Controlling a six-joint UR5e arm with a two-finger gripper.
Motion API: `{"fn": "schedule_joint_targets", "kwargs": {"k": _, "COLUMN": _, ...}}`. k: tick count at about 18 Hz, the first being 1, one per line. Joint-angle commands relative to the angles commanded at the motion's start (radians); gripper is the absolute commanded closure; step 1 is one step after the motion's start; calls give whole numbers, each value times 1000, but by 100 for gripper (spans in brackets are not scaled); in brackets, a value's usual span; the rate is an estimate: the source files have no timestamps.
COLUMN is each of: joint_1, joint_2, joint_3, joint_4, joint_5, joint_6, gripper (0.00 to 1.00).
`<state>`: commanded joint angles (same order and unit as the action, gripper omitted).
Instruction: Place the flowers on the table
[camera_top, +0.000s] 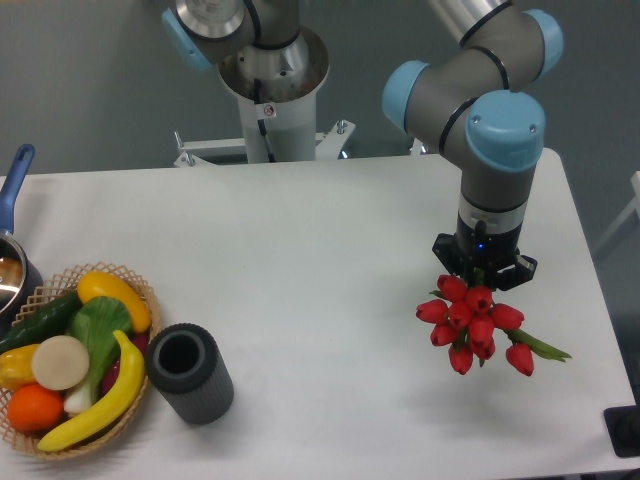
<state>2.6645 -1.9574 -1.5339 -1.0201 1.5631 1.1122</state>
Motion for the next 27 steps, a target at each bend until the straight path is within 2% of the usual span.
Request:
{"fn": "schedule_joint_targets", "kwargs": {"k": 9, "joint_1": -6, "joint_2": -20, "joint_3": -5, "joint_4": -12, "joint_5": 0, "joint_6": 2, "gripper": 92}}
{"fn": "schedule_joint_targets", "kwargs": {"k": 16, "joint_1": -38, "joint_2": -74, "joint_3": -6, "joint_4": -2, "joint_5": 0, "joint_6": -6, "gripper": 57}}
{"fn": "schedule_joint_targets", "kwargs": {"k": 19, "joint_1": -46, "joint_2": -87, "joint_3": -6, "joint_4": 2, "joint_5": 6, "joint_6": -9, "gripper": 50}}
{"fn": "schedule_joint_targets", "kwargs": {"k": 20, "joint_1": -46, "joint_2": -89, "joint_3": -6, "joint_4": 2, "joint_5": 6, "joint_6": -9, "gripper": 43}}
{"fn": "schedule_joint_targets", "kwargs": {"k": 21, "joint_1": -48, "joint_2": -89, "joint_3": -6, "joint_4": 3, "joint_5": 6, "joint_6": -9, "gripper": 27}}
{"fn": "schedule_joint_targets", "kwargs": {"k": 22, "joint_1": -49, "joint_2": -87, "joint_3": -8, "joint_4": 2, "joint_5": 6, "joint_6": -9, "gripper": 6}}
{"fn": "schedule_joint_targets", "kwargs": {"k": 23, "joint_1": -51, "joint_2": -87, "joint_3": -9, "joint_4": 2, "joint_5": 5, "joint_6": -11, "gripper": 0}}
{"fn": "schedule_joint_targets", "kwargs": {"k": 27, "joint_1": -46, "joint_2": -65, "joint_3": -40, "joint_4": 12, "joint_5": -12, "joint_6": -9, "gripper": 0}}
